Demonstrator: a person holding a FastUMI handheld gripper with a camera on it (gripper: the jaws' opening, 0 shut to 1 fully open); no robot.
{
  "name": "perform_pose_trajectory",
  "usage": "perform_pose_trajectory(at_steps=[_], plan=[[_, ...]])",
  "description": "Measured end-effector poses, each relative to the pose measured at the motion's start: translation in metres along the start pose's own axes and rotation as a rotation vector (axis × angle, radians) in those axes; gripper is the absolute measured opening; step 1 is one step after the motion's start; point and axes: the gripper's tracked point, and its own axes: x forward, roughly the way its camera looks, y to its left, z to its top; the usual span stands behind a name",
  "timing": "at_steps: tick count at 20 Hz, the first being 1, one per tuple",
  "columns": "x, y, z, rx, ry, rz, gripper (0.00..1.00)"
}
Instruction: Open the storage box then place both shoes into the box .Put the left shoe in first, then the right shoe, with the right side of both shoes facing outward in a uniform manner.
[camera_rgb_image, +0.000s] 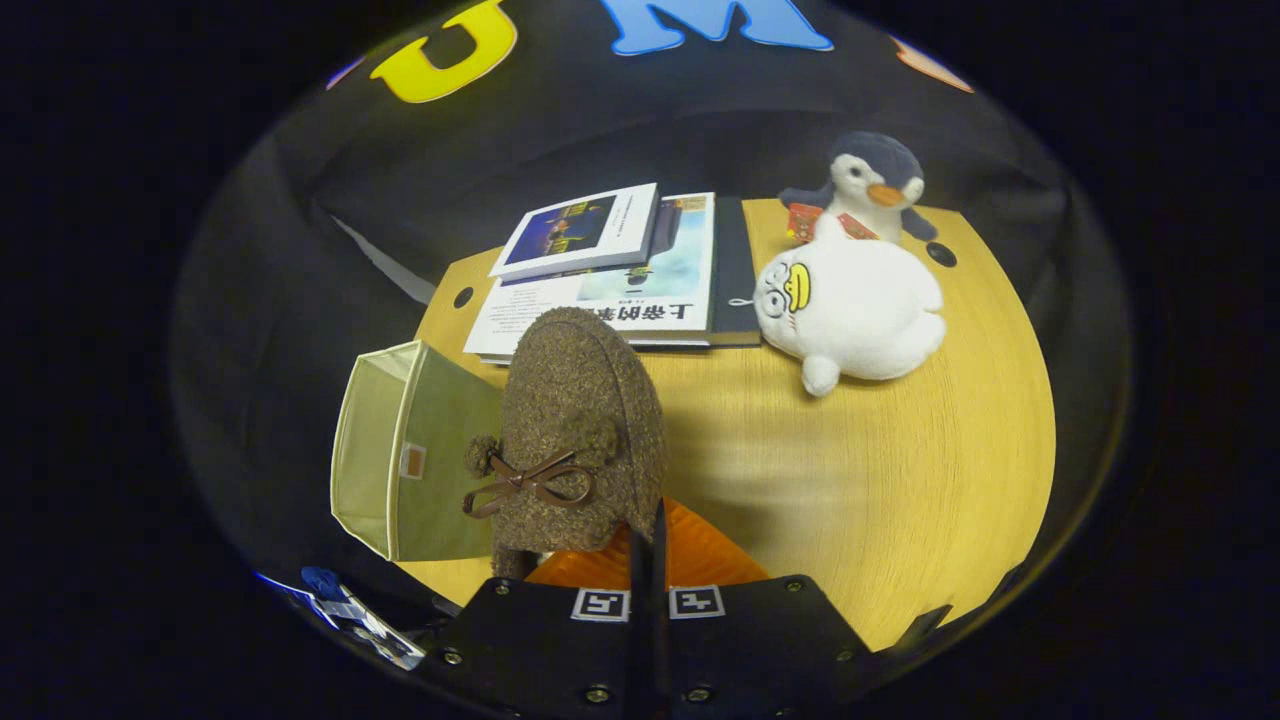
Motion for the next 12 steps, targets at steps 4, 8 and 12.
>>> perform_pose_trajectory(at_steps=[4,8,12], plan=[[0.007,0.039,0.012,-0.055,0.012,0.031,0.00],[0.012,0.071,0.024,-0.115,0.017,0.054,0.00],[0.015,0.105,0.033,-0.153,0.027,0.086,0.00]])
